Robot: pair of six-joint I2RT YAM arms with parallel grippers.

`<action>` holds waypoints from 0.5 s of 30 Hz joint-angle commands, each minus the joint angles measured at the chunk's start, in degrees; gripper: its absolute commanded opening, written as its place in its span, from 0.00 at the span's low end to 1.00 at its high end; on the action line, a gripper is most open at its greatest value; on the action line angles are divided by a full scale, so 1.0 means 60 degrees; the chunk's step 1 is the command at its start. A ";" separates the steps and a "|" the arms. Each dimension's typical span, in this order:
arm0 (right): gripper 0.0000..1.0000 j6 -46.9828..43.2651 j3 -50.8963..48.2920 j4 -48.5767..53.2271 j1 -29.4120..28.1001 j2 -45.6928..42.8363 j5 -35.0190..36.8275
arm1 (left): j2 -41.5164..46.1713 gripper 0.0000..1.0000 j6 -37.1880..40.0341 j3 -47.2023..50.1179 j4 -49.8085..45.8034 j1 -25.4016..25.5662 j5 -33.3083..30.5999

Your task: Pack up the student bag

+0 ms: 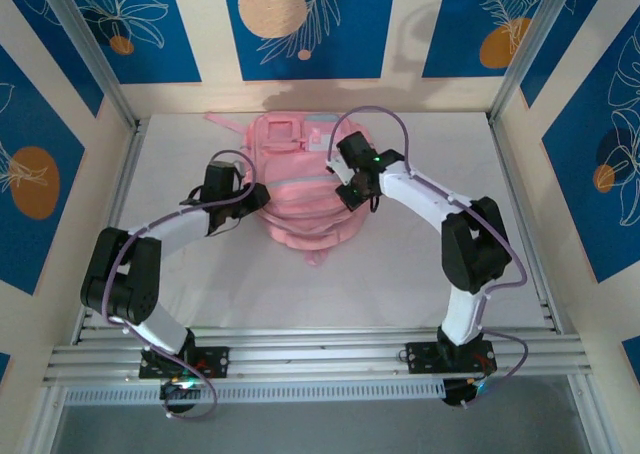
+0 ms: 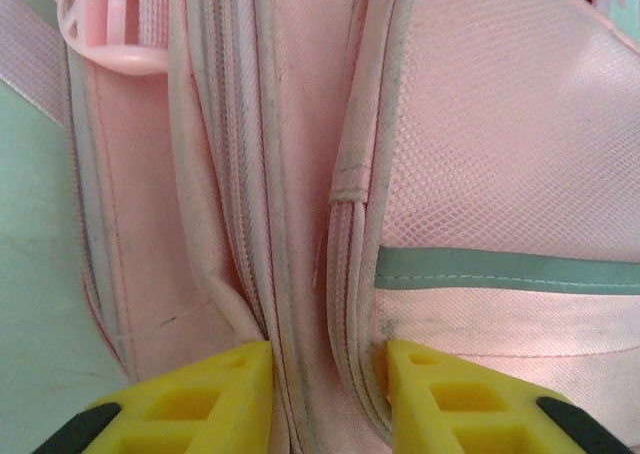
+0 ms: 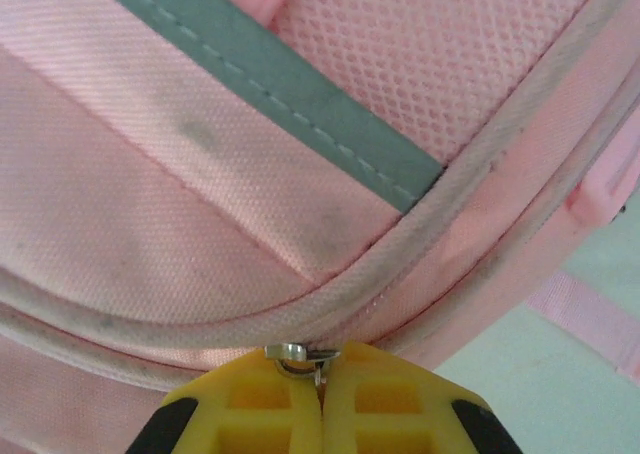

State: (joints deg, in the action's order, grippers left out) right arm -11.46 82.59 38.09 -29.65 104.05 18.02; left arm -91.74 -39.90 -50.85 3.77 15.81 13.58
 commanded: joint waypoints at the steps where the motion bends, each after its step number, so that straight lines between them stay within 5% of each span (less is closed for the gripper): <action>1: 0.00 -0.2371 -0.1031 -0.0949 0.0229 -0.0626 -0.0253 | -0.0190 0.33 0.0395 -0.0230 -0.0830 -0.0487 -0.1105; 10: 0.00 -0.6313 -0.1155 -0.3370 0.1125 -0.0048 -0.1434 | -0.0198 0.33 0.0494 -0.0387 -0.1011 -0.0525 -0.1079; 15: 0.00 -0.7083 -0.0059 -0.4186 0.1576 0.0886 -0.1453 | -0.0124 0.33 0.0488 -0.0344 -0.1069 -0.0531 -0.1030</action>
State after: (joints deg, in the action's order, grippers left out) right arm -47.77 77.56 19.44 -22.57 106.00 8.21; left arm -91.74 -38.39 -52.36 1.89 14.61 11.90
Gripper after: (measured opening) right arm 0.057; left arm 0.333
